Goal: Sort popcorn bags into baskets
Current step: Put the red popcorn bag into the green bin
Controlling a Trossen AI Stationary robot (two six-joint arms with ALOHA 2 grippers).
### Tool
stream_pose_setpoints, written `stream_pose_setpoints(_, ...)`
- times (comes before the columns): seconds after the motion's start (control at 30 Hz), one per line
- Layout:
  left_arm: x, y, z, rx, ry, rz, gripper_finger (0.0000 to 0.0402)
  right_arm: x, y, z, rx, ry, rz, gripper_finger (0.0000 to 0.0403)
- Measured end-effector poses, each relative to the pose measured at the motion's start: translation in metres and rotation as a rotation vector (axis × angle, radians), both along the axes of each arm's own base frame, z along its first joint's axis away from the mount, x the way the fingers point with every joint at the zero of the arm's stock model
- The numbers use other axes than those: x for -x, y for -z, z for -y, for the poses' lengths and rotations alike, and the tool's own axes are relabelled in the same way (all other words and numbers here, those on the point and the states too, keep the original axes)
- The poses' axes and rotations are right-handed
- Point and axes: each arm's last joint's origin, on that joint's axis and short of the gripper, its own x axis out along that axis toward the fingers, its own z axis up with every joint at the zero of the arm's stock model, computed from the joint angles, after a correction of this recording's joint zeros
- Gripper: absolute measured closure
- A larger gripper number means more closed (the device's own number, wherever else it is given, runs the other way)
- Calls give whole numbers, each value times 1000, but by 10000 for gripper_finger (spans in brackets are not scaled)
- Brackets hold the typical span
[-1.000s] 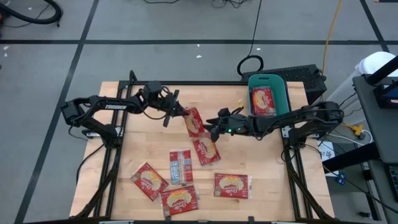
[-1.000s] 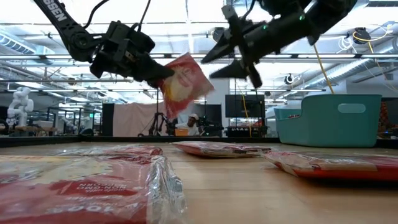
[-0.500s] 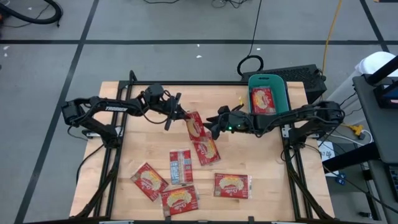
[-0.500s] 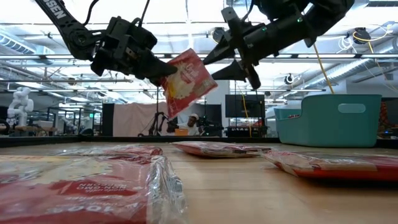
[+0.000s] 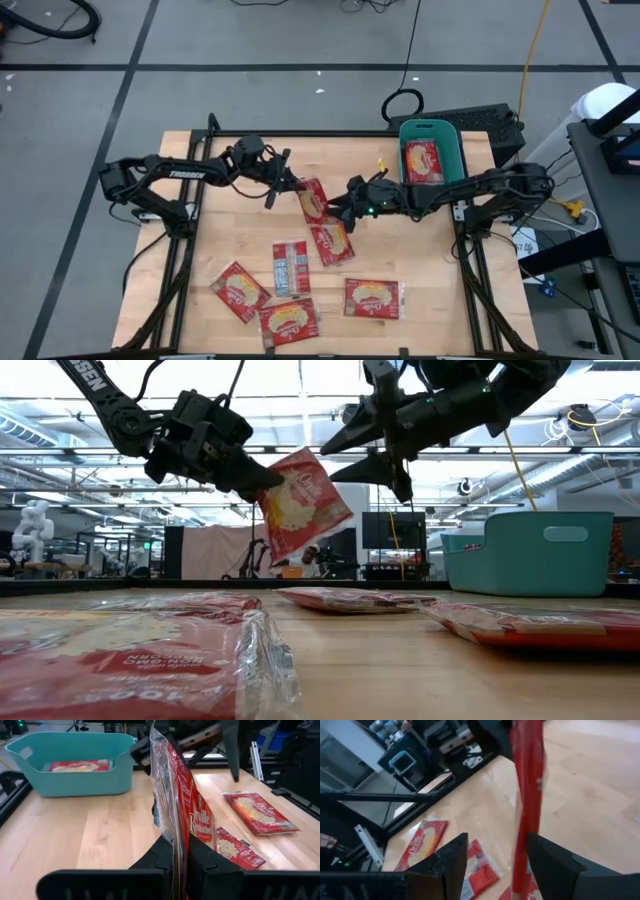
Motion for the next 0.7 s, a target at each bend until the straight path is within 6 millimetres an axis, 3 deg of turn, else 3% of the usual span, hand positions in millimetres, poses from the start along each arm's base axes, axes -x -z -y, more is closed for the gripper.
stream_pose_setpoints(0.17, -1, -2, 2, 1, 8, 15, 380, -1, 3, 4, 29, 82, -10, 211)
stream_pose_setpoints(0.37, -3, -3, 5, 33, 17, 19, 380, -1, 1, 3, 97, 58, -4, 216)
stream_pose_setpoints(0.7, -4, -4, 3, 113, -82, -5, 380, -9, 15, 8, 102, 67, -9, 291)
